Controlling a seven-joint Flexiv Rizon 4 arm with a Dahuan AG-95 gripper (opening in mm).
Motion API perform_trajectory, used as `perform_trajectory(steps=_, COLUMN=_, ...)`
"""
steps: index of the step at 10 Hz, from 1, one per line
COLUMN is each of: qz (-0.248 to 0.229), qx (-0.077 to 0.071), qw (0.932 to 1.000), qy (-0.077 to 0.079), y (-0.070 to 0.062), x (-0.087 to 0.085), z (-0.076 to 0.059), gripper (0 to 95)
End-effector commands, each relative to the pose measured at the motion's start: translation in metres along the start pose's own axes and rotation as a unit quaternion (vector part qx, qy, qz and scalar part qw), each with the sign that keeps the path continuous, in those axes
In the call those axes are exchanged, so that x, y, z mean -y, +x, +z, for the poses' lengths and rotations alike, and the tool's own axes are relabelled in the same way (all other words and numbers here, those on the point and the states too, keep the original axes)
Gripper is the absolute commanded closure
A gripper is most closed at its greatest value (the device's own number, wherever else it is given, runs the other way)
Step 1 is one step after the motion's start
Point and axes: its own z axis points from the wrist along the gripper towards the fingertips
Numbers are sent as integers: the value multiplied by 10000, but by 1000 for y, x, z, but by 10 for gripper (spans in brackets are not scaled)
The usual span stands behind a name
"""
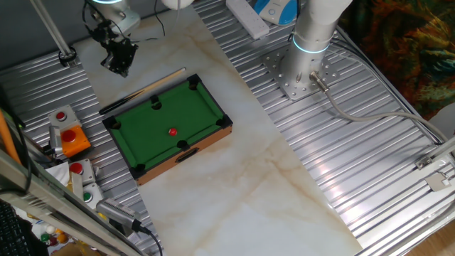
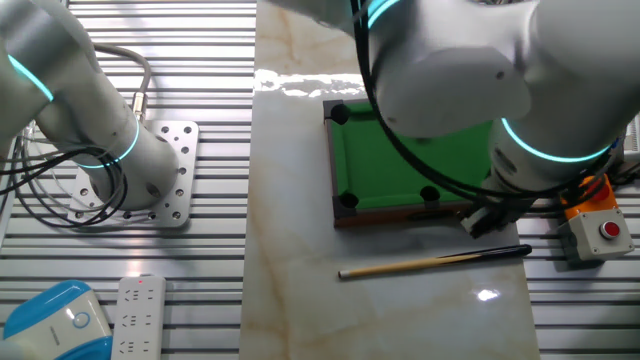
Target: Hit the pool ball
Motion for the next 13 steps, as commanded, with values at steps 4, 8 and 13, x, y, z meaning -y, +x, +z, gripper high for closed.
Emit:
perform_trajectory(steps=4, qz=-433, qx=-121, qw=9989, qy=-126, y=1, x=0, z=1, gripper=950)
perform_trajectory(steps=8, qz=-1017, qx=-154, qw=9945, qy=-188, y=1, x=0, z=1, gripper=950)
perform_trajectory(steps=13, qz=-2123, qx=-17, qw=9772, qy=-58, y=3, x=3, z=2, gripper=950)
